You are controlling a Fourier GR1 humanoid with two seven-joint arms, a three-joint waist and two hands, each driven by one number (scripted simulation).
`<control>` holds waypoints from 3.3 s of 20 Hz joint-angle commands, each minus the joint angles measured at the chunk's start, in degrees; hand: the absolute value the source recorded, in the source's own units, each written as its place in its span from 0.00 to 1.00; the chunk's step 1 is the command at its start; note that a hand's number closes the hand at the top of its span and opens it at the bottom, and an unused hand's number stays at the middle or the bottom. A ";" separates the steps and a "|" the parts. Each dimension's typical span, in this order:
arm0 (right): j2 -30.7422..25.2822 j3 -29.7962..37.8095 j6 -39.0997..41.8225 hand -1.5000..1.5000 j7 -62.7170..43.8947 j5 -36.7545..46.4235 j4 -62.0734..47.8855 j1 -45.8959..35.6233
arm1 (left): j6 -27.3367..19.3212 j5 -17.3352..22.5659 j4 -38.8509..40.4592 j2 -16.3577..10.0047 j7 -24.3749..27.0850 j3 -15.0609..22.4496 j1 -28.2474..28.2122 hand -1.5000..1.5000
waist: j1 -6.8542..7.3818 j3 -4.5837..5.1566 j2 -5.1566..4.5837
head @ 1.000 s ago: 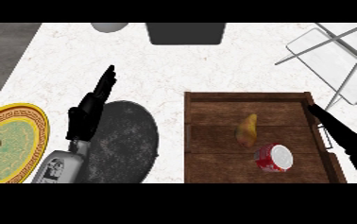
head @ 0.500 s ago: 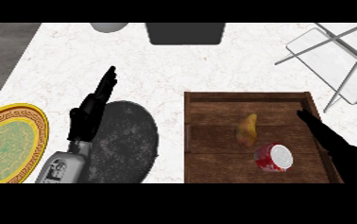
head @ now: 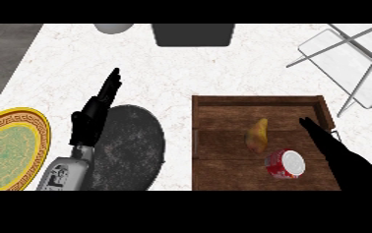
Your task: Pick the can from the tray and place it in the tiered shelf
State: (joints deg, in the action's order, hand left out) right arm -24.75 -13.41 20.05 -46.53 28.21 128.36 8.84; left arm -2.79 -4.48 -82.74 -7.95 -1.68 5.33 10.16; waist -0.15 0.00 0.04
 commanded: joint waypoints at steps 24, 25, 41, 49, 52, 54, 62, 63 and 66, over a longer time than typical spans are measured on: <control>9.98 1.62 -0.08 0.00 14.04 14.45 -14.28 2.15 | 1.29 -4.11 -2.27 4.31 -3.17 -1.36 -0.22 0.50 | 0.00 -0.01 0.01; 8.01 6.34 1.56 0.00 16.27 11.28 -18.15 -1.73 | 5.48 -0.75 -2.89 0.72 -0.48 -4.35 -2.24 0.50 | 0.16 0.00 -0.01; 8.76 -1.90 -2.25 1.00 24.27 23.91 -21.54 2.77 | 2.37 -4.71 -4.60 4.66 -1.91 -2.08 -2.93 0.50 | 0.17 -0.02 0.04; 16.36 5.01 -2.67 1.00 15.00 23.08 -23.72 -7.63 | 2.59 -5.38 -0.99 5.00 -1.48 -2.58 0.37 0.50 | 0.79 0.00 -0.29; 24.30 10.24 -11.21 1.00 0.27 28.98 -28.47 -11.48 | 4.59 -4.47 -1.39 3.62 -0.07 -2.81 0.76 0.50 | 3.01 0.06 -1.67; 24.47 14.58 -14.74 1.00 -6.41 30.47 -28.98 -13.46 | 4.51 -4.48 -1.86 3.92 0.06 -2.49 0.20 0.50 | 3.60 0.15 -2.11; 24.71 19.23 -36.23 1.00 -20.53 41.20 -37.55 -36.14 | 4.92 -5.01 -1.02 5.55 -1.10 -0.44 3.22 0.50 | 6.83 -0.01 -1.89; 24.71 18.81 -37.38 1.00 -22.01 44.44 -39.47 -38.49 | 5.11 -5.26 -0.61 5.75 -0.39 0.14 2.61 0.50 | 7.48 0.12 -2.01; 24.73 19.28 -39.43 1.00 -26.14 50.72 -45.24 -46.58 | 5.31 -5.32 0.33 5.41 -1.03 -0.21 3.85 0.50 | 7.13 0.18 -1.81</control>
State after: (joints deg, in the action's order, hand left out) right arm -0.37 5.37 -11.60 -61.93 72.18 88.65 -28.32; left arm 2.42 -9.45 -83.41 -2.71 -2.54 4.81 13.08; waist 6.62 0.10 -1.82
